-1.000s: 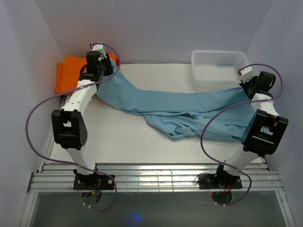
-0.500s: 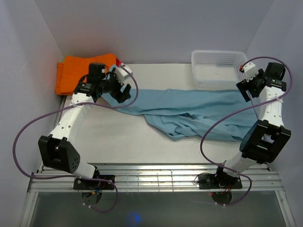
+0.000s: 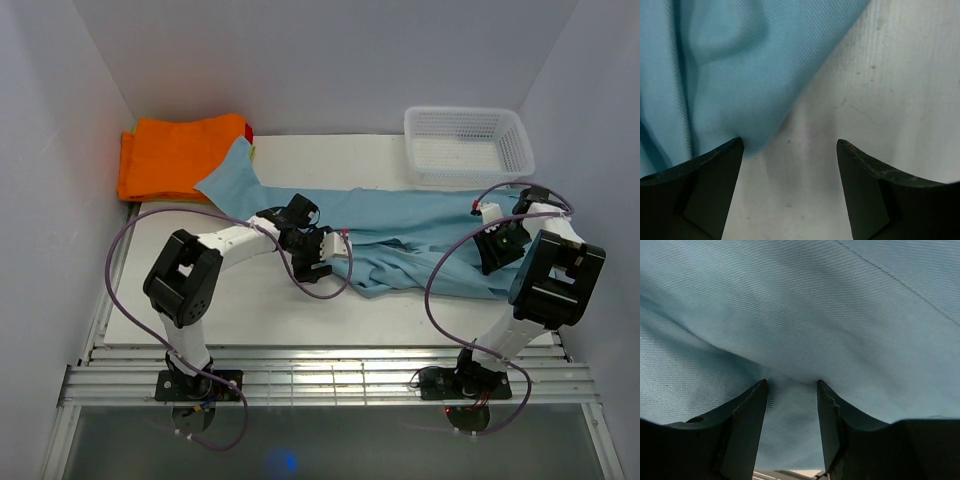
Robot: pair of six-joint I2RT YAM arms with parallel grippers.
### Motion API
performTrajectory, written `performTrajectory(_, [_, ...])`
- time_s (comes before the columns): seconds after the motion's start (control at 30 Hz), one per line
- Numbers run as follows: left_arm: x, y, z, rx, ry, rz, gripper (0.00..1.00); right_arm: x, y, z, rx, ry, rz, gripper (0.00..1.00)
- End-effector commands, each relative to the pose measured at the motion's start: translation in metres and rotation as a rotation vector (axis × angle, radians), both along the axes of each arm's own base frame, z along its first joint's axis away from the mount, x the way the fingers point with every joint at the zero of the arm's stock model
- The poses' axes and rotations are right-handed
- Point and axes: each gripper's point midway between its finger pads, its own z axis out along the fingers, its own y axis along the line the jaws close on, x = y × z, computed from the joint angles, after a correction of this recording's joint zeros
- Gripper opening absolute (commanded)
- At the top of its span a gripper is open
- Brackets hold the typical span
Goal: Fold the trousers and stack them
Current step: Flatten the trousers out
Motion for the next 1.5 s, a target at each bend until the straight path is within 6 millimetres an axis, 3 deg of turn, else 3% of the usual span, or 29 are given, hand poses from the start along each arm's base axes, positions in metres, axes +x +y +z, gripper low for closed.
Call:
performTrajectory(0.0, [0.037,-0.024,0.028,-0.103,-0.289,-0.078,0.87,0.013,-0.016,-0.015,-0.064,-0.024,-0.064,0.48])
performTrajectory(0.13, [0.046,-0.025,0.015,-0.103,-0.378,-0.093,0.88,0.011,-0.023,-0.037,-0.096,0.009,-0.099,0.43])
performTrajectory(0.23, [0.049,-0.024,0.004,-0.082,-0.386,-0.084,0.80,0.008,-0.028,-0.051,-0.124,0.030,-0.111,0.40])
performTrajectory(0.27, [0.049,-0.024,-0.001,-0.072,-0.377,-0.083,0.75,0.008,-0.030,-0.053,-0.136,0.034,-0.111,0.40])
performTrajectory(0.33, [0.046,-0.022,0.001,-0.060,-0.353,-0.063,0.51,0.007,-0.040,-0.061,-0.190,0.046,-0.115,0.36])
performTrajectory(0.37, [0.047,-0.021,0.014,-0.076,-0.364,-0.043,0.39,0.003,-0.042,-0.064,-0.200,0.054,-0.113,0.35])
performTrajectory(0.4, [0.038,-0.017,0.019,-0.068,-0.329,-0.039,0.18,0.001,-0.044,-0.067,-0.213,0.062,-0.107,0.33])
performTrajectory(0.47, [0.025,-0.010,0.036,-0.075,-0.302,-0.041,0.03,0.002,-0.045,-0.068,-0.217,0.054,-0.109,0.31])
performTrajectory(0.5, [0.015,-0.003,0.061,-0.092,-0.312,-0.036,0.00,0.003,-0.044,-0.067,-0.211,0.049,-0.108,0.29])
performTrajectory(0.6, [-0.005,0.013,0.093,-0.106,-0.321,-0.024,0.00,0.003,-0.041,-0.066,-0.198,0.039,-0.109,0.24])
performTrajectory(0.63, [-0.006,0.018,0.120,-0.129,-0.371,-0.008,0.00,0.003,-0.040,-0.065,-0.195,0.038,-0.107,0.23])
performTrajectory(0.73, [-0.010,0.032,0.151,-0.120,-0.421,0.025,0.00,0.000,-0.038,-0.065,-0.185,0.040,-0.105,0.17])
performTrajectory(0.83, [0.000,0.032,0.180,-0.140,-0.500,0.041,0.00,-0.003,-0.034,-0.063,-0.176,0.042,-0.098,0.11])
performTrajectory(0.93, [0.008,0.010,0.204,-0.206,-0.514,0.034,0.00,-0.002,-0.026,-0.059,-0.130,0.033,-0.092,0.08])
performTrajectory(0.97, [0.013,-0.007,0.196,-0.217,-0.467,0.020,0.00,-0.002,-0.024,-0.059,-0.124,0.036,-0.095,0.08])
performTrajectory(1.0, [0.020,-0.024,0.221,-0.270,-0.482,0.015,0.00,-0.002,-0.023,-0.059,-0.114,0.036,-0.093,0.08])
performTrajectory(1.03, [0.021,-0.039,0.222,-0.287,-0.450,0.011,0.00,-0.001,-0.023,-0.057,-0.112,0.031,-0.095,0.08])
performTrajectory(1.07, [0.018,-0.068,0.199,-0.267,-0.393,-0.040,0.00,-0.001,-0.022,-0.057,-0.111,0.033,-0.096,0.08])
performTrajectory(1.1, [0.021,-0.089,0.216,-0.303,-0.415,-0.059,0.00,-0.001,-0.023,-0.055,-0.112,0.030,-0.096,0.08])
performTrajectory(1.13, [0.011,-0.113,0.212,-0.313,-0.394,-0.095,0.00,-0.001,-0.023,-0.055,-0.114,0.030,-0.095,0.08])
performTrajectory(1.23, [0.019,-0.170,0.197,-0.339,-0.294,-0.097,0.00,-0.001,-0.025,-0.054,-0.125,0.031,-0.097,0.08])
performTrajectory(1.27, [0.009,-0.184,0.192,-0.354,-0.218,-0.093,0.03,0.000,-0.026,-0.053,-0.127,0.030,-0.096,0.08])
performTrajectory(1.3, [0.000,-0.194,0.168,-0.320,-0.131,-0.110,0.11,0.000,-0.026,-0.053,-0.130,0.031,-0.096,0.08])
performTrajectory(1.33, [-0.007,-0.203,0.173,-0.339,-0.112,-0.120,0.36,0.001,-0.026,-0.053,-0.130,0.032,-0.096,0.08])
performTrajectory(1.37, [-0.023,-0.210,0.168,-0.328,-0.073,-0.107,0.45,0.001,-0.027,-0.053,-0.131,0.034,-0.096,0.08])
performTrajectory(1.4, [-0.027,-0.210,0.166,-0.330,-0.050,-0.038,0.80,0.003,-0.027,-0.052,-0.128,0.033,-0.096,0.08])
performTrajectory(1.43, [-0.019,-0.205,0.187,-0.369,-0.093,0.028,0.91,0.003,-0.027,-0.052,-0.127,0.032,-0.094,0.08])
performTrajectory(1.47, [-0.012,-0.192,0.177,-0.364,-0.060,0.123,0.91,0.003,-0.027,-0.051,-0.129,0.031,-0.093,0.08])
